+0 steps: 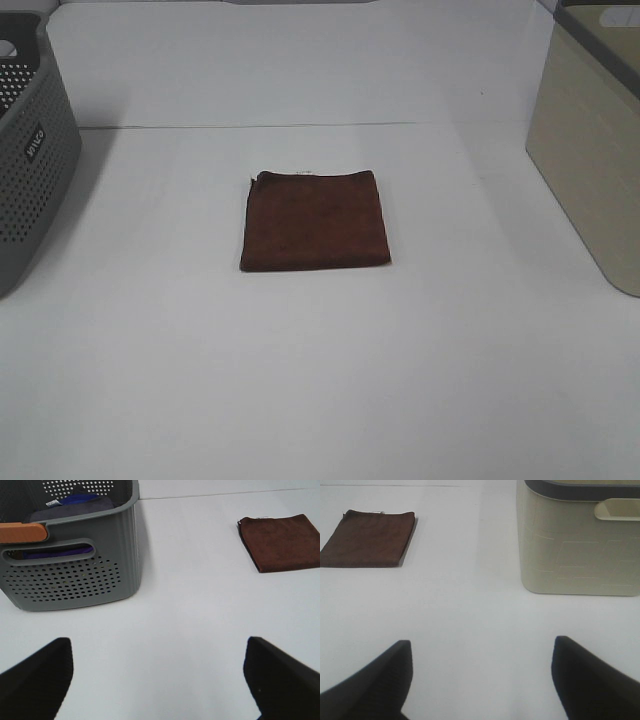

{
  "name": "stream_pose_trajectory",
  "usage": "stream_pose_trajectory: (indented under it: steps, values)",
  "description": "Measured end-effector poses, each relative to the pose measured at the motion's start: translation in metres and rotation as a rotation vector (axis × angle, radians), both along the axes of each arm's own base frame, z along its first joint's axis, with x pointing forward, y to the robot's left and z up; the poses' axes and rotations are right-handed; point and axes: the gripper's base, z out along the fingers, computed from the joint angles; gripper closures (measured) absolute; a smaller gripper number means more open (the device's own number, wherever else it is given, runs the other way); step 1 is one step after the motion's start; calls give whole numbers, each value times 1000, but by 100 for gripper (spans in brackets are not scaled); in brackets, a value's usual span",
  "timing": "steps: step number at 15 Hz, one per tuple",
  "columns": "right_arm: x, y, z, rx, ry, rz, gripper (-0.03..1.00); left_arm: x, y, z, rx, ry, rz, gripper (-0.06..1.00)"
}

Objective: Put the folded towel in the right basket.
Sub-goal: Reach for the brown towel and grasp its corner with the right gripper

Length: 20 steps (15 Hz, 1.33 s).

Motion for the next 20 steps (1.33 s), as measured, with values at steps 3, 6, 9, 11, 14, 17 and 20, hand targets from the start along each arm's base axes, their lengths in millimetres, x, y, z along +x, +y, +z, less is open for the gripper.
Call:
stream_pose_trajectory:
  steps: [3, 6, 9, 11, 14, 17, 20]
  values:
    - [0, 0, 0, 0, 0, 0, 24, 0, 0, 0, 0, 0, 0, 7]
    - [0, 0, 0, 0, 0, 0, 24, 0, 0, 0, 0, 0, 0, 7]
    - [0, 0, 0, 0, 0, 0, 24, 0, 0, 0, 0, 0, 0, 7]
    - [0, 0, 0, 0, 0, 0, 24, 0, 0, 0, 0, 0, 0, 7]
    - [2, 0, 0, 0, 10, 0, 24, 0, 0, 0, 0, 0, 0, 7]
    - [25, 0, 8, 3, 90, -1, 24, 0, 0, 0, 0, 0, 0, 7]
    - [61, 3, 23, 37, 183, 10, 24, 0, 0, 0, 0, 0, 0, 7]
